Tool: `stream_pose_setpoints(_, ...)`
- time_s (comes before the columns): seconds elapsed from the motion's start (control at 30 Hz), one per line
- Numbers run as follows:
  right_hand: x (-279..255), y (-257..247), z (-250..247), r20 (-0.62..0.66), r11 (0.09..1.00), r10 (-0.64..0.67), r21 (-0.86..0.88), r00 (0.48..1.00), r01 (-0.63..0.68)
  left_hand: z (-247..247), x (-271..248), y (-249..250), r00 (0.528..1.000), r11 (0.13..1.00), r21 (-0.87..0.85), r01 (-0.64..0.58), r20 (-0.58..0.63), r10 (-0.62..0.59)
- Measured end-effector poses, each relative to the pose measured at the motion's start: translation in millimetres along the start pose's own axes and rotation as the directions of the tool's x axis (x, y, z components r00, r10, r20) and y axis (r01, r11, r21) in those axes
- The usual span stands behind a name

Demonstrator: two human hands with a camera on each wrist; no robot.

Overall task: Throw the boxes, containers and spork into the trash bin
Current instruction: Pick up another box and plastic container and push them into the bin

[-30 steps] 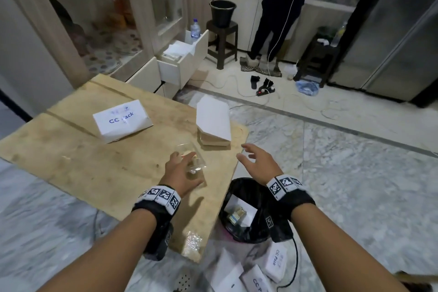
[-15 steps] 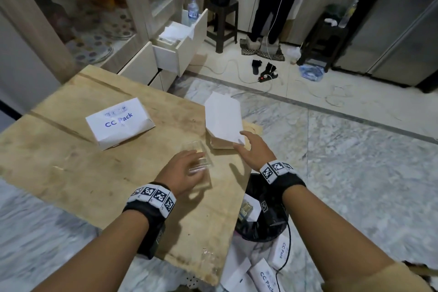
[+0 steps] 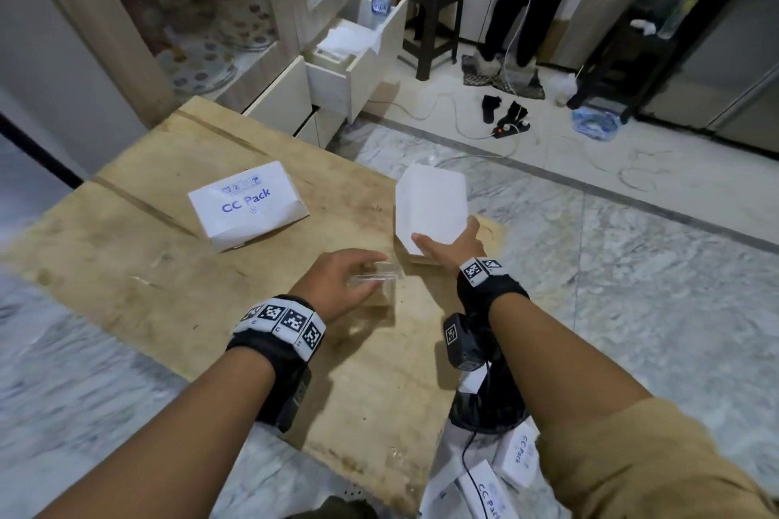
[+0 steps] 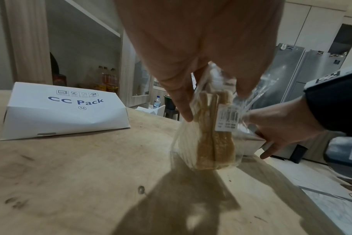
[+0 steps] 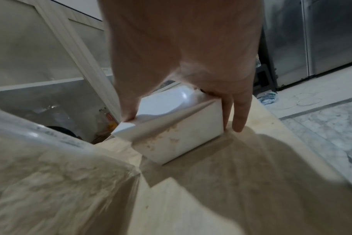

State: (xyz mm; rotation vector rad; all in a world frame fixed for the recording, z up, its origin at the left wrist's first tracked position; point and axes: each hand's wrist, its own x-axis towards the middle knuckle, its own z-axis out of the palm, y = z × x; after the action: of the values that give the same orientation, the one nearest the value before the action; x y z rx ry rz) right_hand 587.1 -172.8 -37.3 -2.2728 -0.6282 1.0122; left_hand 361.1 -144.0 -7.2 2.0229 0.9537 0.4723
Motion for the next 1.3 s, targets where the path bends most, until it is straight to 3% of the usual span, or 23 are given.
stream_pose_setpoints(0.23, -1, 1, 9, -0.048, 0.995, 0.051, -0.081, 0.998, -0.055, -8, -2, -3, 1.0, 1.0, 0.003, 0.005, -0.015, -0.005)
stream_pose_setpoints(0.7, -32, 25, -14, -0.147, 0.981, -0.19, 0.004, 0.971, 0.193, -23, -6, 19, 0.993, 1.0, -0.002, 0.017, -0.116, -0.018)
stream_pose_setpoints(1.03, -81, 89, -71, -0.277, 0.952, -0.286, 0.027, 0.917, 0.305, 5, -19, 52, 0.995, 0.991, -0.118, 0.062, -0.065, -0.07)
stream_pose_setpoints(1.3, -124, 174, -124, -0.342, 0.958, -0.268, 0.003, 0.901, 0.286, 64, -43, 113, 0.997, 0.986, -0.153, 0.065, -0.022, -0.069)
